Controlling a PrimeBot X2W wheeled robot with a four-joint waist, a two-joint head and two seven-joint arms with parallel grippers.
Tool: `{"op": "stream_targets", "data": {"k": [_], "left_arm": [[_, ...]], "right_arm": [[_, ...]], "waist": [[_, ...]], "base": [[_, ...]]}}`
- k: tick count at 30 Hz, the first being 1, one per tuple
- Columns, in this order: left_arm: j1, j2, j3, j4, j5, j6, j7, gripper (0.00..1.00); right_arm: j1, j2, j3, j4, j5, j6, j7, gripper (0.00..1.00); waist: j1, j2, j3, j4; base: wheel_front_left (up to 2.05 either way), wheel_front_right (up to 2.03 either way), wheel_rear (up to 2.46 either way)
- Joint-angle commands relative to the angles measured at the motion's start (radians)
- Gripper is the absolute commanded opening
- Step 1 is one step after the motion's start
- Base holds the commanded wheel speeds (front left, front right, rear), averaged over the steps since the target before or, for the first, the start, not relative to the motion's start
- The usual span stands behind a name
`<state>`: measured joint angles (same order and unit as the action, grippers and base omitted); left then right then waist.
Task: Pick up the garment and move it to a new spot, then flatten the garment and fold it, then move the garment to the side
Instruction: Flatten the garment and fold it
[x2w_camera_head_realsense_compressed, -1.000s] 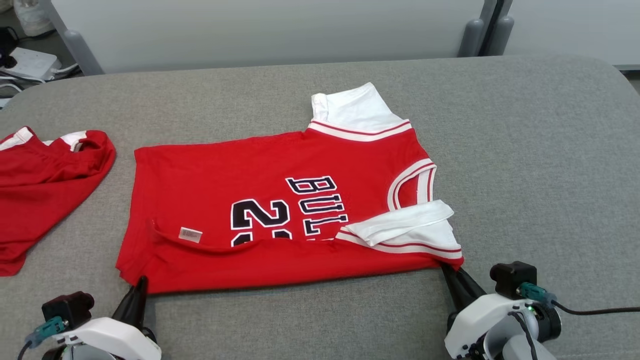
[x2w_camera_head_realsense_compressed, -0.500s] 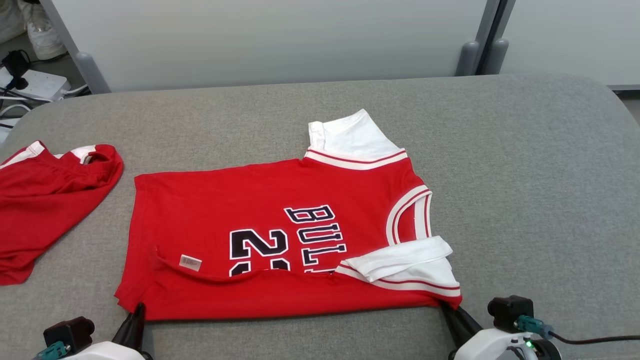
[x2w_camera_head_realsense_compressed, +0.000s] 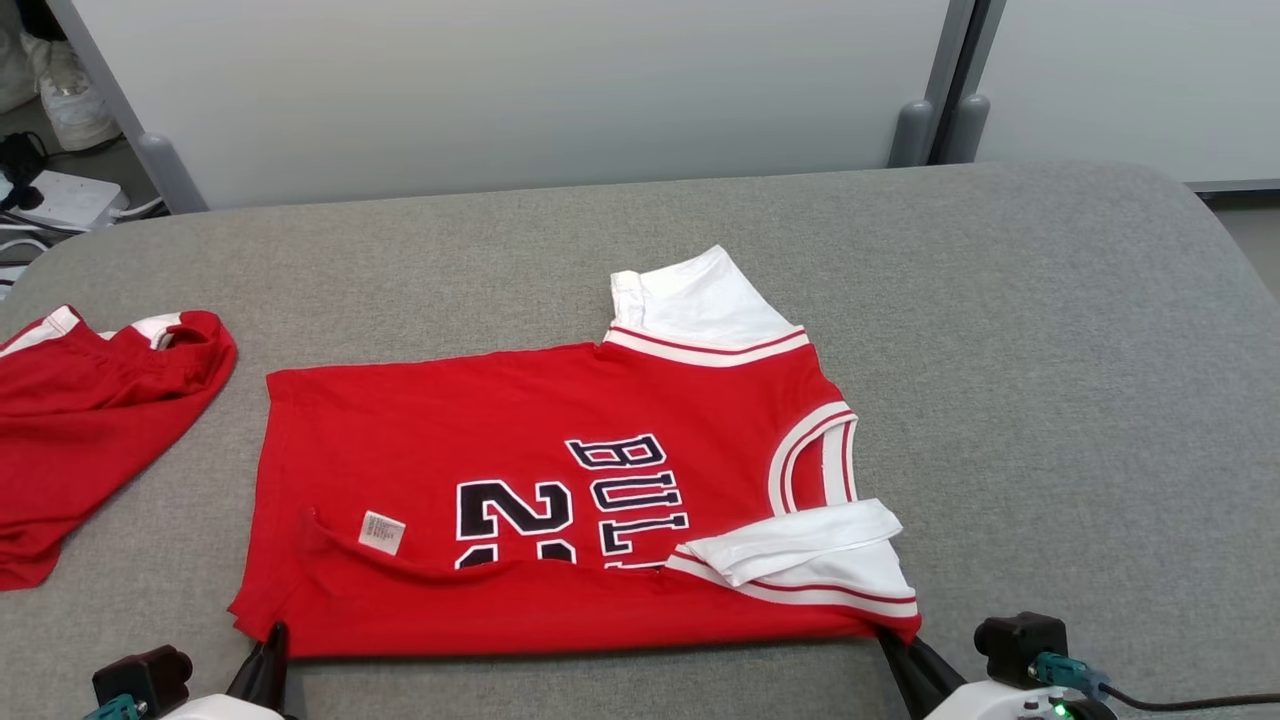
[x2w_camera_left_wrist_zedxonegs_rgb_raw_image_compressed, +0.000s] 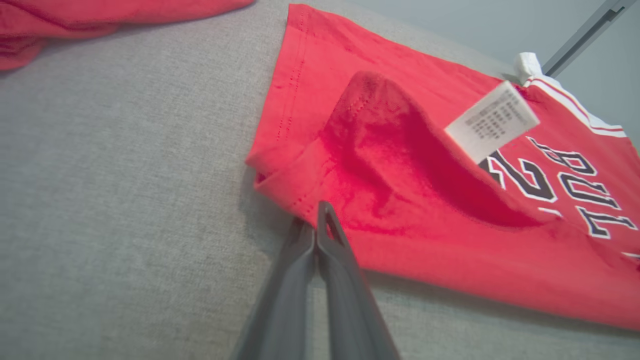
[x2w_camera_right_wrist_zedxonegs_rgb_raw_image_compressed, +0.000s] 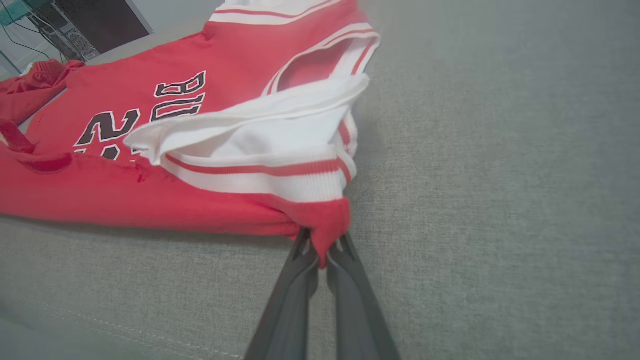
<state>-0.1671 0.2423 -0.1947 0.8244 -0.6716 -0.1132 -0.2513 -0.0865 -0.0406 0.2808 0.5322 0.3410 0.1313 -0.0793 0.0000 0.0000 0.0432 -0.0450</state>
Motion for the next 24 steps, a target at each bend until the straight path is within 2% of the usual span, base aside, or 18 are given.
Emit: {"op": "stream_targets", "data": {"k": [1, 4, 5, 6, 7, 8, 9, 10, 18, 24], "left_arm": [[-0.007, 0.037, 0.046, -0.004, 0.01, 0.011, -0.01, 0.0], [-0.008, 0.037, 0.05, 0.002, 0.013, 0.009, -0.01, 0.0], [-0.01, 0.038, 0.052, 0.004, 0.016, 0.008, -0.01, 0.0], [-0.011, 0.036, 0.056, 0.006, 0.016, 0.007, -0.01, 0.0], [-0.013, 0.036, 0.056, 0.006, 0.022, 0.007, -0.01, 0.13], [-0.013, 0.035, 0.058, 0.004, 0.028, 0.007, -0.01, 0.44], [-0.013, 0.032, 0.063, 0.005, 0.029, 0.008, -0.01, 0.92], [-0.012, 0.031, 0.066, 0.008, 0.032, 0.01, -0.01, 1.0], [-0.005, 0.045, 0.13, -0.06, 0.078, 0.039, -0.01, 1.0], [-0.009, 0.058, 0.167, -0.141, 0.142, 0.043, -0.01, 1.0]], "right_arm": [[-0.002, -0.012, 0.011, -0.034, -0.01, -0.001, 0.006, 0.0], [0.004, -0.012, 0.005, -0.042, -0.011, -0.001, 0.015, 0.0], [0.007, -0.012, 0.001, -0.045, -0.012, -0.001, 0.018, 0.16], [0.009, -0.012, -0.005, -0.048, -0.014, -0.001, 0.021, 0.49], [0.009, -0.011, -0.011, -0.051, -0.017, -0.001, 0.024, 1.0], [0.008, -0.011, -0.021, -0.056, -0.02, -0.001, 0.023, 1.0], [0.007, -0.011, -0.029, -0.062, -0.024, -0.001, 0.022, 1.0], [0.006, -0.011, -0.037, -0.067, -0.034, -0.001, 0.021, 1.0], [-0.01, -0.01, -0.118, -0.117, -0.112, -0.001, -0.005, 1.0], [-0.054, -0.01, -0.107, -0.144, -0.137, -0.001, -0.021, 1.0]], "waist": [[0.0, 0.0, 0.0, 0.006], [0.0, 0.0, -0.002, 0.012], [0.0, 0.0, -0.003, 0.014], [0.0, 0.0, -0.003, 0.016], [0.0, 0.0, -0.004, 0.017], [0.0, 0.0, -0.005, 0.017], [0.0, 0.0, -0.005, 0.017], [0.0, 0.0, -0.005, 0.016], [0.0, 0.0, 0.005, 0.017], [0.0, 0.0, 0.012, 0.017]], "base": [[0.0, 0.0, 0.0], [0.0, 0.0, 0.0], [0.0, 0.0, 0.0], [0.0, 0.0, 0.0], [0.0, 0.0, 0.0], [0.0, 0.0, 0.0], [0.0, 0.0, 0.0], [0.0, 0.0, 0.0], [0.0, 0.0, 0.0], [0.0, 0.0, 0.0]]}}
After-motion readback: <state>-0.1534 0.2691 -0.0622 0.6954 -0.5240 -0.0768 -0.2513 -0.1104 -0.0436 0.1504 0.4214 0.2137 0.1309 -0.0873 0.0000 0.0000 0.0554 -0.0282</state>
